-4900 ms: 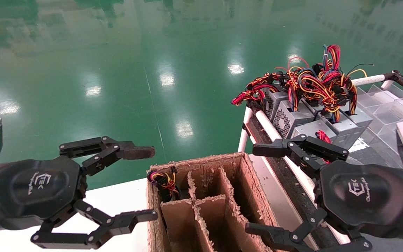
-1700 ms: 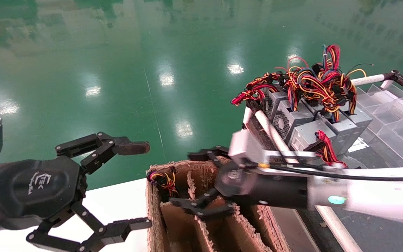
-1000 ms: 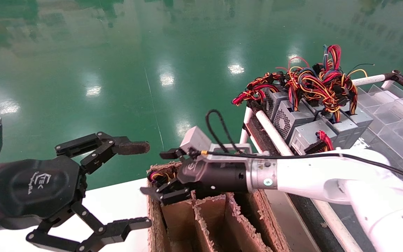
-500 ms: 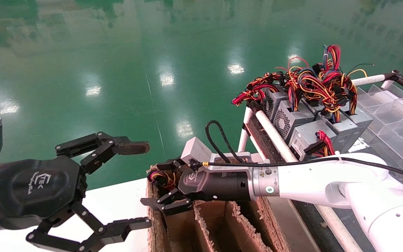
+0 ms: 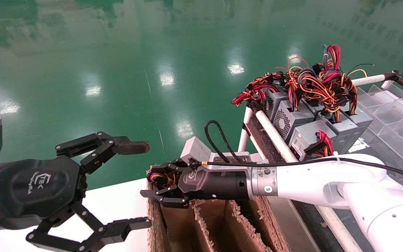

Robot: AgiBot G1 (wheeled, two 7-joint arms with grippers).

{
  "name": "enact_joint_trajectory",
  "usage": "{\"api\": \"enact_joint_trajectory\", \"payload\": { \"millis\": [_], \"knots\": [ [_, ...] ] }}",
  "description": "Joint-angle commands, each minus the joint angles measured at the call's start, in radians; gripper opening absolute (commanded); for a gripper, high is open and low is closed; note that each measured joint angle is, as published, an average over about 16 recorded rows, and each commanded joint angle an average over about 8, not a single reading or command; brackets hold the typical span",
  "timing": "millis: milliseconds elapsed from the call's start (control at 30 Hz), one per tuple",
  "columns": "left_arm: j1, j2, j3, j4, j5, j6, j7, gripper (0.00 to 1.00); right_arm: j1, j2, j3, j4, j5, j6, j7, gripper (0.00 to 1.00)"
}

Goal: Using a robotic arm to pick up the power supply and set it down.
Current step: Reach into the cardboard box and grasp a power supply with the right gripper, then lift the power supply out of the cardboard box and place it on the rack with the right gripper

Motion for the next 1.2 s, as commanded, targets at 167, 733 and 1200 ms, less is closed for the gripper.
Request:
{"api": "enact_joint_trajectory", "payload": {
  "millis": [167, 733, 1200],
  "knots": [
    [0.0, 0.0, 0.0, 0.0, 0.0, 0.0, 0.0, 1.0, -0.003, 0.002, -0.023, -0.01, 0.023, 0.011, -0.005, 0.0],
    [0.0, 0.0, 0.001, 0.0, 0.0, 0.0, 0.0, 1.0, -0.006, 0.005, -0.059, -0.048, 0.085, 0.02, -0.026, 0.0],
    [0.0, 0.0, 0.001, 0.0, -0.001, 0.0, 0.001, 1.0, 0.013, 0.026, -0.038, -0.085, 0.166, -0.048, -0.084, 0.0]
  ]
}}
